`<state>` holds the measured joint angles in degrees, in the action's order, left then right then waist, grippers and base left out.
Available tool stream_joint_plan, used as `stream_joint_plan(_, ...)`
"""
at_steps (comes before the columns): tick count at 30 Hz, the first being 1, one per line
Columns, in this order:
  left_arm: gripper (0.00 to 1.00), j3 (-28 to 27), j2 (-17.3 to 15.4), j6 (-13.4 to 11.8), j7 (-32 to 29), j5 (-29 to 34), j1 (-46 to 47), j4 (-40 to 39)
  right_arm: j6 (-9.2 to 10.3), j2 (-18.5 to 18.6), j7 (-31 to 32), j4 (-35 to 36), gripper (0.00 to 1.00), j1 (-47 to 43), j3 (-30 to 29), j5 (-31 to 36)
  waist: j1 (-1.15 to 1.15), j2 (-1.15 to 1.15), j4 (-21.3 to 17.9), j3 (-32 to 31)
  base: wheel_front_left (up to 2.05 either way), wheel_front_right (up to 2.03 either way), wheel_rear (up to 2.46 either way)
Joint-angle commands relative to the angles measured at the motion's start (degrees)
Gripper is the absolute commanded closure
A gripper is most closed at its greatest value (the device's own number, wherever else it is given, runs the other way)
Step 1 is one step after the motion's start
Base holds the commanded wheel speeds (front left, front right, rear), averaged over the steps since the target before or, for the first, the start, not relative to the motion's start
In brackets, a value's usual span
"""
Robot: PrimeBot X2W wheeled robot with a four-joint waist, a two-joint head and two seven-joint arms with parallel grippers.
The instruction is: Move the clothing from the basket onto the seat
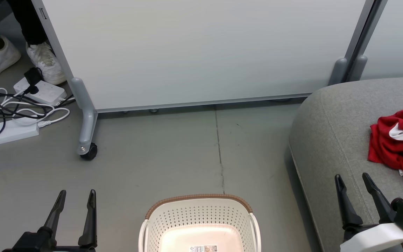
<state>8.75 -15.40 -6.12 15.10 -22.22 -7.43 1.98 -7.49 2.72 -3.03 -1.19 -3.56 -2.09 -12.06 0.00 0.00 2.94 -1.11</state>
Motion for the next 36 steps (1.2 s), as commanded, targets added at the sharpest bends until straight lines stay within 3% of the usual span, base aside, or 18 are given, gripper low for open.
stream_joint_plan(1,0.0,0.2,-0.22,-0.36,0.11,0.54,-0.39,0.54,-0.02,0.35,0.25,-0.28,0.0,-0.61,0.0,0.09,0.0,0.0,0.23,-0.4,0.0,0.0,0.0)
stream_joint_plan(36,0.0,1.05,-0.74,-0.95,0.08,2.05,0.95,4.23,-0.02,0.35,0.51,-1.11,0.0,-0.79,1.2,-0.63,0.0,0.0,0.48,-1.01,0.0,0.0,0.0)
